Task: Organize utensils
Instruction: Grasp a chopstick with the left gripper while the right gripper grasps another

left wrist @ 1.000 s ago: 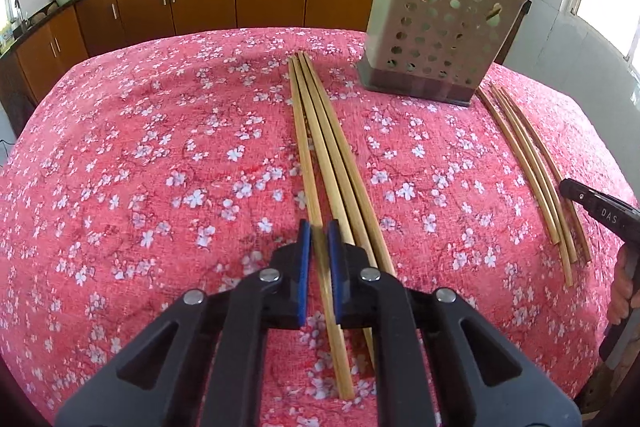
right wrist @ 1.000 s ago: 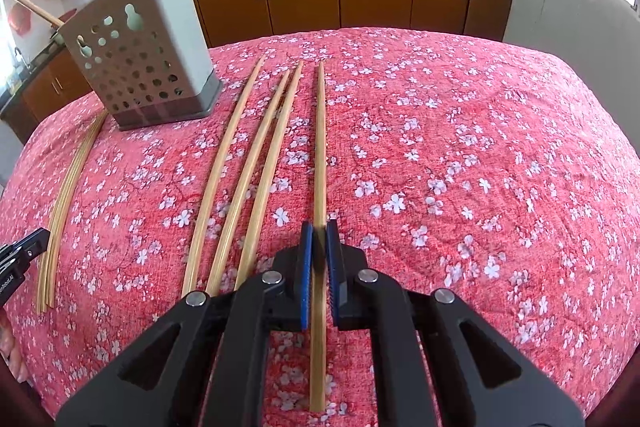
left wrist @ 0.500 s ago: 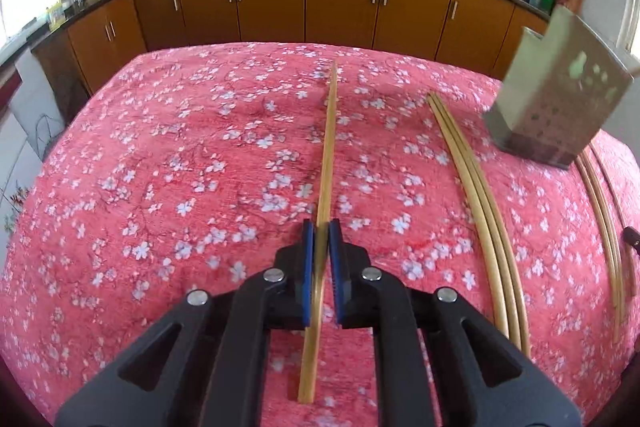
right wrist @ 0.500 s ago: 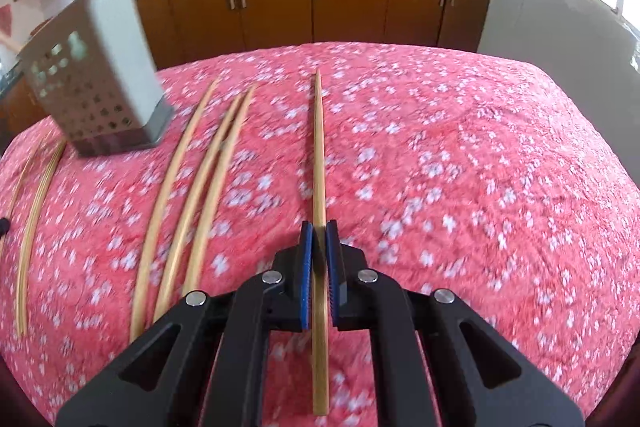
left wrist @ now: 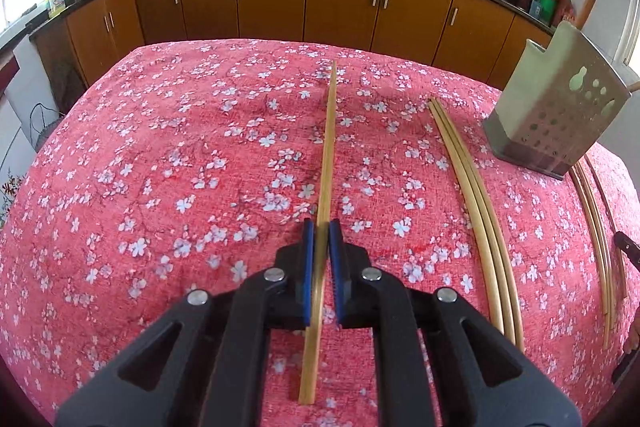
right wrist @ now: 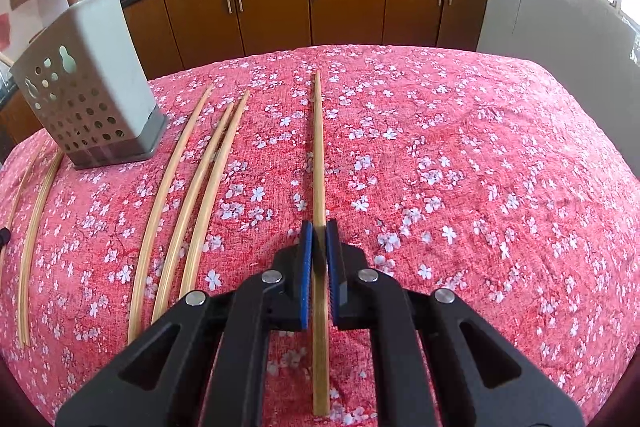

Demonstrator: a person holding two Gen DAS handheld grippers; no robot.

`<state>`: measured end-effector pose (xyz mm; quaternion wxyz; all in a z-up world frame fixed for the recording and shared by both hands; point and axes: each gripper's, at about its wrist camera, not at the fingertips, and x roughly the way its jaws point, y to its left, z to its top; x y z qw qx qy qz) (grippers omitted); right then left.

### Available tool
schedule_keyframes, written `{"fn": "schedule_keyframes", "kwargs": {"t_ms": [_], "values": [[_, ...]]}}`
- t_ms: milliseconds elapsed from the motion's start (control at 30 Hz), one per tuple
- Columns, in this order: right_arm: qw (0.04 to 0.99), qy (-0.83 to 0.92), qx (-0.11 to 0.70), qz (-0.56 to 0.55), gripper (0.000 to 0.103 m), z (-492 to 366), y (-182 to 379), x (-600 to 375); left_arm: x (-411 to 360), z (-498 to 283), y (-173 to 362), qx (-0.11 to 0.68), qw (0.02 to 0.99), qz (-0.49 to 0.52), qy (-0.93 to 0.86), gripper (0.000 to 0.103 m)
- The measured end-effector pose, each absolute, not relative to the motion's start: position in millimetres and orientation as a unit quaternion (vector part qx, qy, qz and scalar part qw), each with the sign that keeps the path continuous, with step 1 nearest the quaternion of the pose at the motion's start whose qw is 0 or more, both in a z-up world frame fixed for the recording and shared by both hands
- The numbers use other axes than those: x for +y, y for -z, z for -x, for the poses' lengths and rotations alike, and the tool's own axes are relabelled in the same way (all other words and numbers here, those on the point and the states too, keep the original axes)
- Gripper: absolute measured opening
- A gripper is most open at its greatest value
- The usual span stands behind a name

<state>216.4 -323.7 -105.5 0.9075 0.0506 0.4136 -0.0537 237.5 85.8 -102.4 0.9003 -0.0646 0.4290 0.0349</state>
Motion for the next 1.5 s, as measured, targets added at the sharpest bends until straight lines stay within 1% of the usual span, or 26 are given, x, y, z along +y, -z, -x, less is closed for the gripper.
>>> {"fn": "schedule_keyframes", "kwargs": {"t_ms": [633, 833, 933, 1300, 1500], "values": [[0.907, 0.052, 0.414, -0.052, 0.008, -216.5, 105.8, -322.4, 83.4, -235.8, 102.7, 0.429, 0.901, 0.061, -0.037, 0.012], [0.907, 0.051, 0.414, -0.055, 0.008, -216.2, 105.6, -323.1, 88.0, -233.8, 101.7, 0.427, 0.901, 0.075, -0.032, 0.012], [0.907, 0.054, 0.414, -0.050, 0.009, -214.6, 105.8, -320.2, 83.8, -226.7, 99.9, 0.428, 0.901, 0.061, -0.039, 0.012], [0.907, 0.045, 0.413, -0.068, 0.009, -202.5, 106.6, -324.9, 77.5, -219.2, 97.3, 0.430, 0.901, 0.048, -0.041, 0.012], [0.907, 0.042, 0.412, -0.075, 0.009, -195.6, 107.4, -326.9, 81.4, -218.9, 97.8, 0.429, 0.901, 0.061, -0.035, 0.012]]}}
